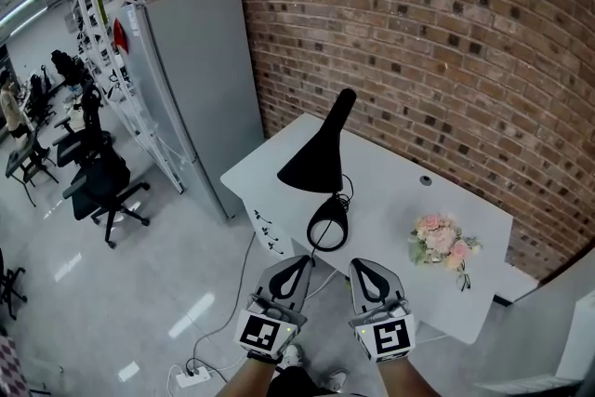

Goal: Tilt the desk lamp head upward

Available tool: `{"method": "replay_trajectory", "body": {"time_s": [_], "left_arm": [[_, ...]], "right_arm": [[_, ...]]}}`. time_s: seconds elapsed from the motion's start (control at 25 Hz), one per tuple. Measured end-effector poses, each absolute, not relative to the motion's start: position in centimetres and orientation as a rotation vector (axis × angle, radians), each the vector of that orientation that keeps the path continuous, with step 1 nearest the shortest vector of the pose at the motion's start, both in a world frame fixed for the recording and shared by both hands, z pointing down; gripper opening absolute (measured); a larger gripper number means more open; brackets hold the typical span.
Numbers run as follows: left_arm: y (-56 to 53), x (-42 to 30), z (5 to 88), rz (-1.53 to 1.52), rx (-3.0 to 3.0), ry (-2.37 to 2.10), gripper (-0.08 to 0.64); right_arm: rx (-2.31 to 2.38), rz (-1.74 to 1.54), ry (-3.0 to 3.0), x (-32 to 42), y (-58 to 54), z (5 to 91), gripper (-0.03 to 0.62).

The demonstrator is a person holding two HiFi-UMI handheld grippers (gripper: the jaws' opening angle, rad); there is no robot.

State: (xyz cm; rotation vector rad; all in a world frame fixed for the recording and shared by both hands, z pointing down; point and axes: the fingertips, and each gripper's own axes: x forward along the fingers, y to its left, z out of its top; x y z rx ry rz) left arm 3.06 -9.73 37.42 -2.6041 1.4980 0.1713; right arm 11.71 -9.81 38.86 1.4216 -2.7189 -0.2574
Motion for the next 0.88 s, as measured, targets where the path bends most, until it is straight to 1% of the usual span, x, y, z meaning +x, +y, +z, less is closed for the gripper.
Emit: {"method": "replay_trajectory", "body": {"time_s": [0.24,0.64,0.88], "left_arm": [[-8.3,2.6,38.2,0.208,-2.574,1.58,0.003],[-6.6,1.3,38.4,0.172,-2.527,1.649,0.003],[-6.2,0.8,39.5,0.167,-2.536,1.657,0.003]], "right_arm": [[1.457,-0.252,-2.729,13.2,-8.6,39.0,0.015],[1.523,-0.221,-2.727,14.7,-8.6,38.8,0.015],[1.52,-0.2,-2.729,14.5,-8.7,39.3,0.015]]}}
